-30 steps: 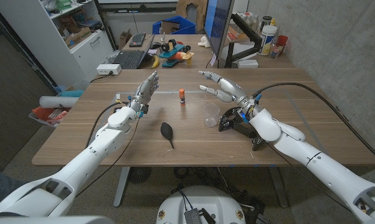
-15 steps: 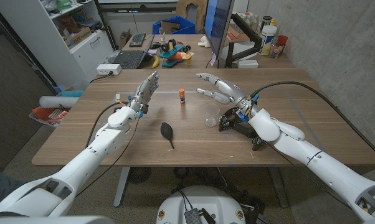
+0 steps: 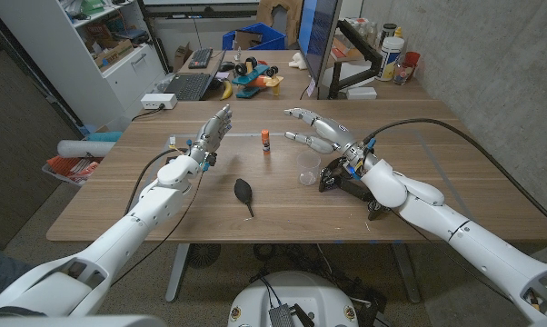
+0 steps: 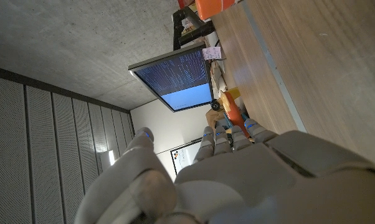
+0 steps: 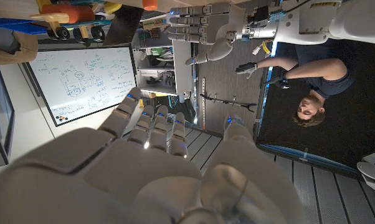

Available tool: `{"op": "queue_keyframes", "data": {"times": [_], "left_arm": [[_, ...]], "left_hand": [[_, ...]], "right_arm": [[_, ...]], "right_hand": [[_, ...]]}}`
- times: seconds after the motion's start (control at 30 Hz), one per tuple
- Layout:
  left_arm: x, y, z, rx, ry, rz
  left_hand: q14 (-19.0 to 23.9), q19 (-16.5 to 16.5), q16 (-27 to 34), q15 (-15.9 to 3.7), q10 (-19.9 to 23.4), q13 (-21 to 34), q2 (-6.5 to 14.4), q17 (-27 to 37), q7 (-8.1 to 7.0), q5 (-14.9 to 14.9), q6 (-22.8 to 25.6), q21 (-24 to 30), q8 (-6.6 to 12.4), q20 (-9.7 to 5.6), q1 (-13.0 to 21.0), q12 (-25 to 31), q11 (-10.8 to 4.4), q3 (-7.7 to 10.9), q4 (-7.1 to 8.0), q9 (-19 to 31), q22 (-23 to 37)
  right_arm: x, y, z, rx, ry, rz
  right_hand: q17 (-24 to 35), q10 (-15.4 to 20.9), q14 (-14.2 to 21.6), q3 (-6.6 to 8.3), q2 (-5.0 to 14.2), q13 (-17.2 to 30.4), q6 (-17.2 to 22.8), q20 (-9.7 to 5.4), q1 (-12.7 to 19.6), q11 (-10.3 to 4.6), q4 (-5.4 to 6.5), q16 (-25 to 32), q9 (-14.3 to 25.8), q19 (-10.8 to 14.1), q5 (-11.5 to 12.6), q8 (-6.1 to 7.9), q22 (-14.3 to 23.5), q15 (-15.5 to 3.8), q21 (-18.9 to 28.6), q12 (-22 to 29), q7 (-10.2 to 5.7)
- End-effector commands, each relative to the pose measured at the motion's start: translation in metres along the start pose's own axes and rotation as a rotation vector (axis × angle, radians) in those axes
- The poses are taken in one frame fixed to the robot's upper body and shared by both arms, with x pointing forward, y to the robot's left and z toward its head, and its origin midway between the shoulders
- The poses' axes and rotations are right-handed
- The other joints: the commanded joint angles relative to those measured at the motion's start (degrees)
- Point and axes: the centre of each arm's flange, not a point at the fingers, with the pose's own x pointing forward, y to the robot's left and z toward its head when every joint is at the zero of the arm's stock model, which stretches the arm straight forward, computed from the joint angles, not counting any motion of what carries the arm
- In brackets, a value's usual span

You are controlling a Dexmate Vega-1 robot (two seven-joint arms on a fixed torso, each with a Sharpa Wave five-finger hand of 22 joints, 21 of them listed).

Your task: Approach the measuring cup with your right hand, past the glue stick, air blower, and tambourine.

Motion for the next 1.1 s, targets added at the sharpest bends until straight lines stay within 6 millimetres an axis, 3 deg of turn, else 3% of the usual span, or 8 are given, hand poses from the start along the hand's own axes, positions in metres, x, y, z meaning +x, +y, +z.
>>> {"op": "queue_keyframes", "data": {"times": [0.03,1.1], "left_arm": [[0.0036,-0.0015,-0.0015,0.003,0.004,-0.007],[-0.0024,-0.0035,-0.0033,0.000,-0.001,0.004]], "left_hand": [[-0.33,-0.59,0.22,-0.29,-0.43,0.28,0.42,0.13,0.14,0.01,-0.33,-0.18,-0.03,0.03,0.11,0.05,0.31,0.14,-0.29,0.26,0.19],[-0.59,-0.69,0.20,-0.14,-0.43,0.29,0.55,0.14,0.20,-0.05,-0.34,-0.11,0.04,0.14,0.12,0.12,0.28,0.07,-0.57,0.28,0.20]], "right_arm": [[-0.0023,0.0052,-0.0007,-0.044,0.009,0.015],[-0.0044,0.0150,-0.0020,-0.137,0.014,0.060]], "right_hand": [[0.06,0.29,0.28,0.13,-0.13,0.26,0.08,0.35,0.04,-0.53,-0.23,0.01,0.25,0.22,0.32,0.15,0.18,-0.22,0.21,-0.06,-0.24],[0.08,0.51,0.38,0.07,-0.32,0.26,1.11,0.42,-0.26,-1.31,-0.15,0.10,0.27,0.10,0.68,0.42,0.18,-0.62,0.25,-0.03,-0.98]]}}
